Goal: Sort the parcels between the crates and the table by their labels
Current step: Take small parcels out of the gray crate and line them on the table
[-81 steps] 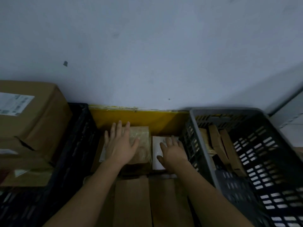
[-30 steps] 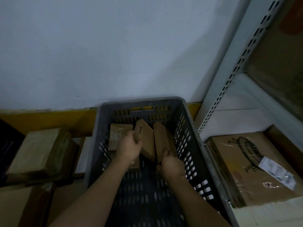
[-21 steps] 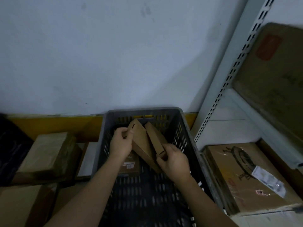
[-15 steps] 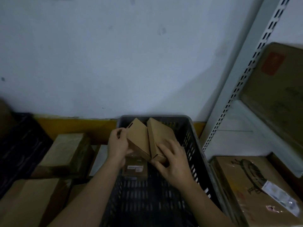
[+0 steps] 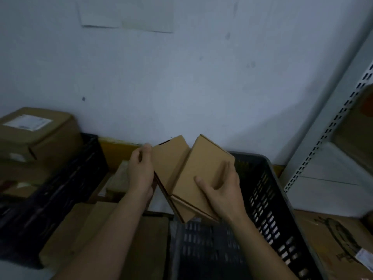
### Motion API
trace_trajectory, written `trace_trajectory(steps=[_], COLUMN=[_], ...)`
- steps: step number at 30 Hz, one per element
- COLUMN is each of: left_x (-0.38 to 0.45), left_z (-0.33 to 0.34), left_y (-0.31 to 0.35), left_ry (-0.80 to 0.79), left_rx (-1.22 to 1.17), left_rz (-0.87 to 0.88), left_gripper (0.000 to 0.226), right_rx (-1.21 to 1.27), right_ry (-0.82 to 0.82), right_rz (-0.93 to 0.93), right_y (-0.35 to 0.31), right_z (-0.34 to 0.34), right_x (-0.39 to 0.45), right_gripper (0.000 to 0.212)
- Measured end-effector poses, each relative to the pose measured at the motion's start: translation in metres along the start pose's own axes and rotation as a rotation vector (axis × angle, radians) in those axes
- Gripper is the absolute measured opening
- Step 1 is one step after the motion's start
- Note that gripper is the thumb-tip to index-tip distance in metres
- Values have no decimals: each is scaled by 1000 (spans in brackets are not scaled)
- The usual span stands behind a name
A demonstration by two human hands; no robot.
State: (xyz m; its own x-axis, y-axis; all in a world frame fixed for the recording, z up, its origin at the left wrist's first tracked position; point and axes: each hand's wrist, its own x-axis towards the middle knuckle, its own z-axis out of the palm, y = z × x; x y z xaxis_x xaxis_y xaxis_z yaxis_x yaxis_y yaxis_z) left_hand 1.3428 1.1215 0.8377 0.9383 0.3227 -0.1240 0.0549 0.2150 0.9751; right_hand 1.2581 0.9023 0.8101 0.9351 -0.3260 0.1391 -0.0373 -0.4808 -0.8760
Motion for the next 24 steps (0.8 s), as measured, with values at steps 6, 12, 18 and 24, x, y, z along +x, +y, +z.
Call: trace_trajectory(steps=[6, 12, 18, 24], left_x=[20, 30, 44, 76], left_z=[-96, -155, -193, -199], left_y=[34, 43, 39, 32], left_ry=[90, -98, -547, -440], left_rx=[-24, 273, 606, 592], left_rz=[-76, -65, -104, 42], left_gripper=[68, 73, 84, 59], right_rx=[178, 213, 116, 133], right_ry=[-13, -30, -46, -86], right_rz=[51, -1, 16, 25], right_y=[-41, -84, -94, -92], right_z=[70, 135, 151, 169], right_x=[-34, -75, -72, -39], right_gripper=[130, 115, 109, 95])
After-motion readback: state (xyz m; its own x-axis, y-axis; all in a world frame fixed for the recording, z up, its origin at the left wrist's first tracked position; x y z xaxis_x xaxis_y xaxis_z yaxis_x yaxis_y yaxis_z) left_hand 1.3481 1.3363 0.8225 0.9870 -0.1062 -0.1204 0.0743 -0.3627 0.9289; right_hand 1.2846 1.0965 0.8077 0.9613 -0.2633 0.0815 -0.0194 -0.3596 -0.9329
